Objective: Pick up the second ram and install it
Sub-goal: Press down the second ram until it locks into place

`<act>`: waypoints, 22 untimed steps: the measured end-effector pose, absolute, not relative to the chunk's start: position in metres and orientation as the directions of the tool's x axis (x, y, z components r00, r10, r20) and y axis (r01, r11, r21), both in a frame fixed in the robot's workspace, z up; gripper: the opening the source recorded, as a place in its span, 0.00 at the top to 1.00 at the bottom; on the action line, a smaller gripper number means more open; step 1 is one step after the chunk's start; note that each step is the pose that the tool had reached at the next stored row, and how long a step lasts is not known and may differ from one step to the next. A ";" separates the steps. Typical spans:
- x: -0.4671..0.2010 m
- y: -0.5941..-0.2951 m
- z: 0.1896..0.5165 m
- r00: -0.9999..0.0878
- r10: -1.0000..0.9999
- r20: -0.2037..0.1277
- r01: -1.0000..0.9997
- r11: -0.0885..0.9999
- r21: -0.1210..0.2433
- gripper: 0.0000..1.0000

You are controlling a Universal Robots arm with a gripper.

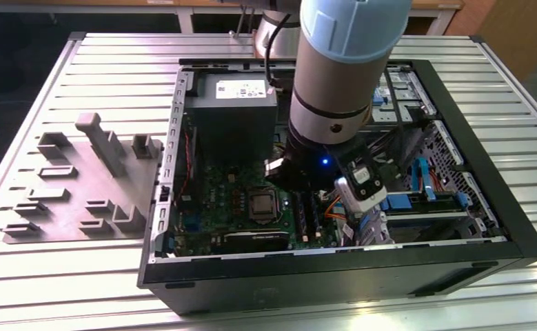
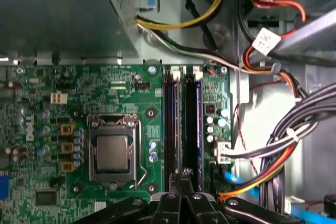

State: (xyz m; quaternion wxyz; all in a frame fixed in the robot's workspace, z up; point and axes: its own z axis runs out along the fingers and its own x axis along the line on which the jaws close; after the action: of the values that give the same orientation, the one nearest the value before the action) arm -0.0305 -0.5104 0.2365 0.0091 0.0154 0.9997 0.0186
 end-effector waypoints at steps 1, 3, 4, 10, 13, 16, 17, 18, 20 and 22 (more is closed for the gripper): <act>-0.031 -0.512 0.236 -0.999 0.031 -0.018 0.030 0.999 0.038 0.90; -0.031 -0.514 0.236 -0.999 0.031 -0.018 0.030 0.999 0.037 0.90; -0.031 -0.515 0.236 -0.999 0.031 -0.018 0.030 0.999 0.037 0.90; -0.031 -0.518 0.231 -0.999 0.031 -0.018 0.030 0.999 0.037 0.90; -0.030 -0.520 0.230 -0.999 0.031 -0.018 0.030 0.999 0.037 0.90; -0.031 -0.523 0.229 -0.999 0.031 -0.018 0.031 0.999 0.038 0.90; -0.031 -0.523 0.228 -0.999 0.031 -0.018 0.030 0.999 0.038 0.90; -0.031 -0.523 0.226 -0.999 0.031 -0.018 0.030 0.999 0.038 0.90; -0.031 -0.523 0.224 -0.999 0.031 -0.018 0.030 0.999 0.038 0.90; -0.031 -0.523 0.224 -0.999 0.031 -0.018 0.030 0.999 0.037 0.90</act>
State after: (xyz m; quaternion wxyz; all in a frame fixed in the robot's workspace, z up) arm -0.0305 -0.5230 0.2237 0.0091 0.0154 0.9997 0.0185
